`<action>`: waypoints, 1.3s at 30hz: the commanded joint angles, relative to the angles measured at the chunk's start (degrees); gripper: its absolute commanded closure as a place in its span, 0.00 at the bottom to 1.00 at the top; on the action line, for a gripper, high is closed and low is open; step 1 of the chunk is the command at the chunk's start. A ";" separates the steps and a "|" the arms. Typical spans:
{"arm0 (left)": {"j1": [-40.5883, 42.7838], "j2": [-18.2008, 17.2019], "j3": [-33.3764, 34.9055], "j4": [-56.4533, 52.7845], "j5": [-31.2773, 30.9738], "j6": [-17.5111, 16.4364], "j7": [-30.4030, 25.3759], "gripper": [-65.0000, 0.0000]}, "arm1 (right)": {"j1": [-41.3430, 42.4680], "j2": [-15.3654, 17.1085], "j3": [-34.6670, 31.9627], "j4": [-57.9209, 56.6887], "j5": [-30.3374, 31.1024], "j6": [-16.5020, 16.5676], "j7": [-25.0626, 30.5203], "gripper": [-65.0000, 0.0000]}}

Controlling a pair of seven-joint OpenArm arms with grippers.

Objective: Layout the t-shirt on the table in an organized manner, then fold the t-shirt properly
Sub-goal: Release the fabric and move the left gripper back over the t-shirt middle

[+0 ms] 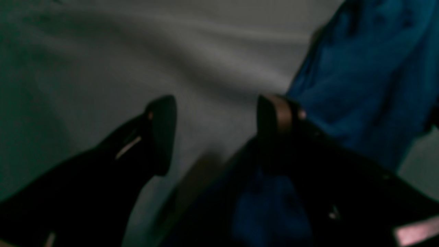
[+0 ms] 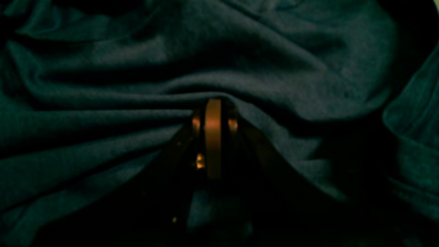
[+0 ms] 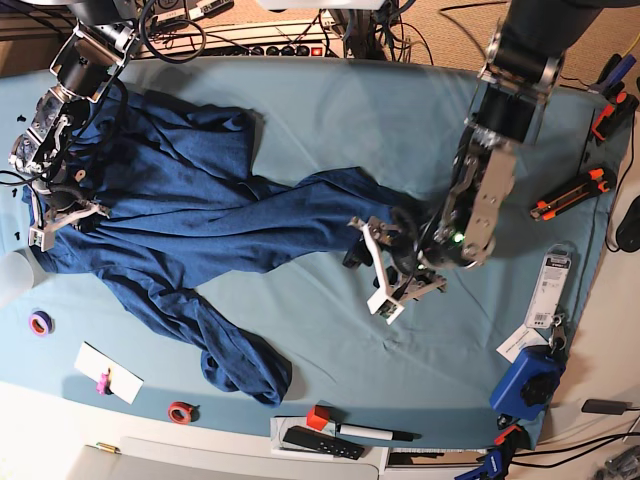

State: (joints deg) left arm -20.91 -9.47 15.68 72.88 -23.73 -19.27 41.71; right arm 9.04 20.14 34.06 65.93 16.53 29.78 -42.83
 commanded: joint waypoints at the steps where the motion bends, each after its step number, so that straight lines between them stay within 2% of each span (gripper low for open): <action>1: -2.93 1.42 -0.11 -0.20 -1.68 -0.31 -1.64 0.43 | 0.76 1.29 0.15 0.81 0.11 -0.11 0.00 0.96; 5: -5.81 5.53 -0.11 -3.37 -3.78 -0.33 -0.22 0.43 | 0.76 1.29 0.15 0.81 0.13 -0.11 0.22 0.96; 11: -6.43 11.74 -0.07 -7.41 -1.46 -1.40 0.24 0.43 | 0.76 1.29 0.15 0.81 0.13 -0.11 0.17 0.96; 16: -6.64 14.43 -0.07 -16.22 -0.31 -1.86 -3.08 0.43 | 0.76 1.27 0.15 0.83 0.55 -0.09 0.20 0.96; 18: -6.69 14.97 -0.07 -18.58 -0.79 -2.71 -3.19 0.48 | 0.76 1.27 0.15 0.81 0.52 -0.09 0.26 0.96; 19: -6.67 15.19 -0.07 -19.04 -1.51 -3.48 -2.62 0.56 | 0.76 1.27 0.15 0.81 0.52 -0.09 0.42 0.96; 20: -6.58 15.34 -0.07 -19.08 -3.26 -4.76 -1.31 0.67 | 0.76 1.29 0.15 0.81 0.52 -0.11 0.63 0.96; 22: -6.64 15.54 -0.07 -18.43 -10.40 -9.86 3.02 0.94 | 0.76 1.29 0.15 0.81 0.52 -0.11 0.87 0.96; 23: -6.69 15.80 -0.09 -17.84 -15.39 -12.22 5.97 1.00 | 0.76 1.27 0.15 0.81 0.52 -0.09 0.90 0.96; 26: -6.69 17.25 -0.13 -15.56 -30.56 -17.07 13.66 1.00 | 0.79 1.29 0.15 0.81 0.52 -0.09 1.18 0.96; 28: -6.69 18.47 -0.11 -14.14 -36.65 -20.44 18.08 1.00 | 0.76 1.27 0.15 0.81 0.52 -0.11 1.20 0.96; 30: -6.54 18.47 1.46 -12.44 -42.99 -20.73 19.96 1.00 | 0.76 1.09 0.13 0.81 0.48 -0.07 1.05 0.96; 35: -6.54 18.47 5.77 -9.64 -44.15 -20.73 20.02 1.00 | 0.76 0.28 0.11 0.76 0.39 -0.09 1.42 0.96; 39: -6.49 18.47 9.94 -9.60 -39.21 -20.73 17.09 1.00 | 0.79 -0.44 0.11 0.76 0.37 -0.09 1.95 0.96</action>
State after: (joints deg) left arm -25.80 7.57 25.76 62.22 -61.17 -39.48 59.83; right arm 9.04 18.94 34.11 65.93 16.56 29.54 -41.01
